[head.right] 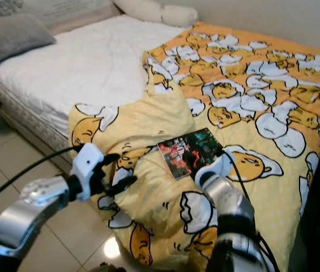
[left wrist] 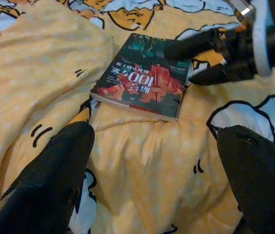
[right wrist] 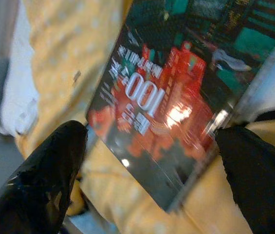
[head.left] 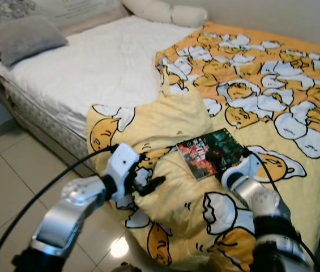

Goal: Clean up the room

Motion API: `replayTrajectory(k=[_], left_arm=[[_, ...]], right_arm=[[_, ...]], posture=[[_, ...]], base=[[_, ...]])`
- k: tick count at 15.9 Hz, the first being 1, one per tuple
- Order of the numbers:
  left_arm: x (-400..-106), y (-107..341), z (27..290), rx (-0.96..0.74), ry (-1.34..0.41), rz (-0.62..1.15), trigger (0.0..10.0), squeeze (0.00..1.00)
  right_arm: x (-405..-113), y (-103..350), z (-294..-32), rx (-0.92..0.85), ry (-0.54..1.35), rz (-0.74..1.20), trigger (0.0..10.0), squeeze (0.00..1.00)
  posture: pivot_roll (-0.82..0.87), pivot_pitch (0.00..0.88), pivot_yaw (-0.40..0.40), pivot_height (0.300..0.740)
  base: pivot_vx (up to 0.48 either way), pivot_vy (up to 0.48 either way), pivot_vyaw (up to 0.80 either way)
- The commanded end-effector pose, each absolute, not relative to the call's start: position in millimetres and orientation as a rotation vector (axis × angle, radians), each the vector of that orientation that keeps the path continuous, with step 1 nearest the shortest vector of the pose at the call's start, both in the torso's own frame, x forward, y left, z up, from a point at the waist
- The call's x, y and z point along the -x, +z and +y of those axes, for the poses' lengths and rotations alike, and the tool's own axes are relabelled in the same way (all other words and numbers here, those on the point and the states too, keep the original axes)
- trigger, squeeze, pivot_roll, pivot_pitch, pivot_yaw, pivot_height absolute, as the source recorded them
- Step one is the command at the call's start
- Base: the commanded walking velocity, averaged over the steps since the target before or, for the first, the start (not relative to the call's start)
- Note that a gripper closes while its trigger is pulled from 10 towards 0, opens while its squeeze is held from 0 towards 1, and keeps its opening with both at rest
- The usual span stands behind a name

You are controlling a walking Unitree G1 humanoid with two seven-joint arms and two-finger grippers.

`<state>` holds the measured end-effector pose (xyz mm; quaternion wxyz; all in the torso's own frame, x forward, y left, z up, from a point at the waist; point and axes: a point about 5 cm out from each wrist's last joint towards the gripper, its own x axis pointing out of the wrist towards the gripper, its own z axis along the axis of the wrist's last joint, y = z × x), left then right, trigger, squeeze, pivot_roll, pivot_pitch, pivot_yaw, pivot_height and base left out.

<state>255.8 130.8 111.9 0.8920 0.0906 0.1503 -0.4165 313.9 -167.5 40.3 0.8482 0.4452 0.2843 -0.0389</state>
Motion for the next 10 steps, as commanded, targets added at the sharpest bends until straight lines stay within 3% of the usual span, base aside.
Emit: replayTrajectory(k=[1,10], left_arm=[[-257,120,132,-0.201,-0.887,0.299,10.0,0.5],[-244,115,136,-0.192,-0.92,0.346,10.0,0.49]], right_arm=[[-318,41,-169,-0.993,-0.09,0.586,10.0,1.0],[-320,36,-195,-1.017,-0.163,0.582,10.0,1.0]], posture=[[0.02,0.0,0.051,0.74],[0.03,0.0,0.045,0.74]], base=[[0.0,0.0,0.0],[0.0,0.0,0.0]])
